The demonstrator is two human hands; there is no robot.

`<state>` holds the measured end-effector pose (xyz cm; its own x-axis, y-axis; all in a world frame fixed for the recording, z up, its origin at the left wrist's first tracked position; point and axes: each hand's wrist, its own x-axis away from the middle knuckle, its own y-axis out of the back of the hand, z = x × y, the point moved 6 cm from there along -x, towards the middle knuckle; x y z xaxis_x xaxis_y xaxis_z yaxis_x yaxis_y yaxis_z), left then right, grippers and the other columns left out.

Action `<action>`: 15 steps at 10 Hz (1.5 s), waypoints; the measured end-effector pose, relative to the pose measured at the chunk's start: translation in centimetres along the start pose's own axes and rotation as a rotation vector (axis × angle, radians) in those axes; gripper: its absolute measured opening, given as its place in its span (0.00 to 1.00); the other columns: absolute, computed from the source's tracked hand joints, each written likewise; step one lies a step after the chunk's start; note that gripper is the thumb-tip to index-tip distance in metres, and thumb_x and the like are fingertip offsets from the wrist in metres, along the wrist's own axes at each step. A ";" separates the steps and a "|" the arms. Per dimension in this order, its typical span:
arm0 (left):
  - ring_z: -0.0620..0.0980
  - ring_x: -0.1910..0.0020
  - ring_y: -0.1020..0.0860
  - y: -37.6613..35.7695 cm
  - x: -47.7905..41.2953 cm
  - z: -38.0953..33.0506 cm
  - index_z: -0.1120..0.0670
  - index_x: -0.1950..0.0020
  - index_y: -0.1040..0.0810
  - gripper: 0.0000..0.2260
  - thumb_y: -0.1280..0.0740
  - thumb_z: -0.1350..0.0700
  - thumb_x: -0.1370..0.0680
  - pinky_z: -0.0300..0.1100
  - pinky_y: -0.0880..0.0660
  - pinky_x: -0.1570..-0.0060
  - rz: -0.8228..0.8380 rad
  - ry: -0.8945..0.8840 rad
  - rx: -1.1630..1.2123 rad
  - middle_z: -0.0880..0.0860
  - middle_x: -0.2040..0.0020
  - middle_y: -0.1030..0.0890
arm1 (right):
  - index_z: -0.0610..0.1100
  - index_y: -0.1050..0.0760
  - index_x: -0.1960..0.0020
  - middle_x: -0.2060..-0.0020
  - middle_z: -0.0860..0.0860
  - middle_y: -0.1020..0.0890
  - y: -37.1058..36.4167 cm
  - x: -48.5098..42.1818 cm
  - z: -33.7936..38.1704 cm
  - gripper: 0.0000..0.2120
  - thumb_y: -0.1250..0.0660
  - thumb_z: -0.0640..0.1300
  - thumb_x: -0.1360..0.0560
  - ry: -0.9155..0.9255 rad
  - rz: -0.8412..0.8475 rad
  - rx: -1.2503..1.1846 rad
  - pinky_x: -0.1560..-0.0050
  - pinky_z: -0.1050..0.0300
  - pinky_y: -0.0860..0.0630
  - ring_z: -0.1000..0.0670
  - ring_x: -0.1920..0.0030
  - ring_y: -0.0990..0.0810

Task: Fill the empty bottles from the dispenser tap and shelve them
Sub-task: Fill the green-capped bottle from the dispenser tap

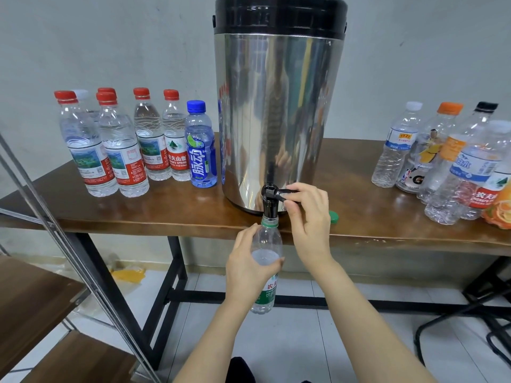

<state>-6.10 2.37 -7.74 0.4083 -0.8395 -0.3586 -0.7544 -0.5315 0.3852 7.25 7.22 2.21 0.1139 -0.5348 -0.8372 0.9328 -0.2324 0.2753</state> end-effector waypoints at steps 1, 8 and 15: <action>0.34 0.40 0.29 0.0 0.0 -0.1 0.45 0.30 0.29 0.37 0.20 0.50 0.36 0.21 0.36 0.48 0.000 0.003 -0.001 0.38 0.35 0.27 | 0.42 0.20 0.50 0.46 0.53 0.19 0.1 0.1 0.0 0.11 0.39 0.45 0.20 -0.027 -0.016 0.004 0.41 0.63 0.32 0.50 0.44 0.27; 0.40 0.38 0.27 -0.1 0.1 0.2 0.47 0.29 0.29 0.37 0.19 0.51 0.36 0.40 0.27 0.41 -0.015 0.005 0.018 0.40 0.35 0.27 | 0.44 0.20 0.52 0.48 0.52 0.18 0.4 0.0 -0.2 0.06 0.35 0.44 0.22 -0.052 -0.017 -0.050 0.50 0.62 0.28 0.55 0.49 0.27; 0.37 0.39 0.29 -0.1 -0.1 0.2 0.46 0.30 0.29 0.36 0.19 0.50 0.36 0.32 0.31 0.42 -0.006 -0.004 0.008 0.39 0.35 0.27 | 0.44 0.20 0.52 0.47 0.53 0.19 0.4 0.1 -0.3 0.07 0.35 0.45 0.21 -0.043 -0.021 -0.056 0.52 0.57 0.25 0.58 0.50 0.27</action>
<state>-6.11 2.52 -7.90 0.4106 -0.8359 -0.3641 -0.7561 -0.5354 0.3764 7.69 7.27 2.08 0.0799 -0.5651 -0.8211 0.9526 -0.1993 0.2299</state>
